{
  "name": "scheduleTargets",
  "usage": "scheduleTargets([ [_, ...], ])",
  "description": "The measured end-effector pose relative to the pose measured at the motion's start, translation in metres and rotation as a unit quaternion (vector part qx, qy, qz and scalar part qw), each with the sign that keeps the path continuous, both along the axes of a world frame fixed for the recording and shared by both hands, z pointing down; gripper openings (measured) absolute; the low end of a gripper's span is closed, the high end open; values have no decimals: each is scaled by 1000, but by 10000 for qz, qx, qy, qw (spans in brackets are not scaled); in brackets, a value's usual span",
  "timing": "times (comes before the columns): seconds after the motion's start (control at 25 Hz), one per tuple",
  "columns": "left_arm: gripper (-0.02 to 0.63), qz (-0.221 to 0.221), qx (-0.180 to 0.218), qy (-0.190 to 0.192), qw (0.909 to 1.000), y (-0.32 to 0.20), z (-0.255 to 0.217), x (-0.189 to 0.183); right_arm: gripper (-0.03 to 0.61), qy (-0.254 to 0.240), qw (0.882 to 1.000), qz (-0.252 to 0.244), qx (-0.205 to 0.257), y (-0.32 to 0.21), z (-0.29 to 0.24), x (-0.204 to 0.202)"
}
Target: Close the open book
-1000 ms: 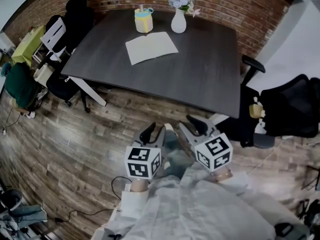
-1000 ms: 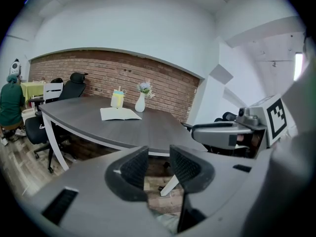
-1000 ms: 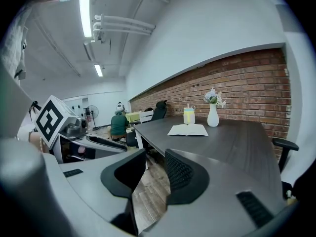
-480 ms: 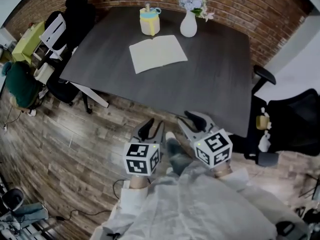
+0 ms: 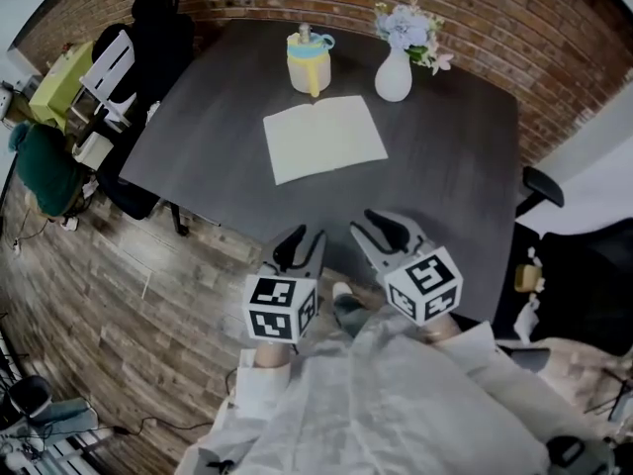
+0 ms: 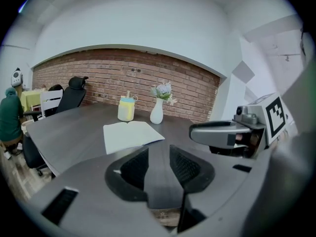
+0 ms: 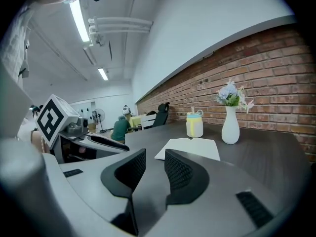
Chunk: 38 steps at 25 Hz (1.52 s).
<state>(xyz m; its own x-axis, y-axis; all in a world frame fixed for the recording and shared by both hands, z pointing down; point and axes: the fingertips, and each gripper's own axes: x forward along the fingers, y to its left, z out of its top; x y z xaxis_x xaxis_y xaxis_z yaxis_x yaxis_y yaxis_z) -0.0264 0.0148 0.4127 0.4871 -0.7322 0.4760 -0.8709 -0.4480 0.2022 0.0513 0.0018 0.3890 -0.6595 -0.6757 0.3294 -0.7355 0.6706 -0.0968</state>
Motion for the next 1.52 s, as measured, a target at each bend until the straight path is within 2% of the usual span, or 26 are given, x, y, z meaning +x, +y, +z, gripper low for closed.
scheduleTargets([
  [0.32,132,-2,-32,-76,10000,-53,3,15,114,28,9998,-206,-52,-47,5,4],
  [0.76,132,178,-160,-170,9996,-75,8,36,114,-45,9996,-146,-237,-66,12,17],
  [1.2,132,653,-413,-324,9965,-88,22,46,114,-135,9979,292,-559,-78,25,31],
  [1.52,132,1079,-516,-667,9906,-120,38,44,114,-115,9946,694,-762,-102,36,36],
])
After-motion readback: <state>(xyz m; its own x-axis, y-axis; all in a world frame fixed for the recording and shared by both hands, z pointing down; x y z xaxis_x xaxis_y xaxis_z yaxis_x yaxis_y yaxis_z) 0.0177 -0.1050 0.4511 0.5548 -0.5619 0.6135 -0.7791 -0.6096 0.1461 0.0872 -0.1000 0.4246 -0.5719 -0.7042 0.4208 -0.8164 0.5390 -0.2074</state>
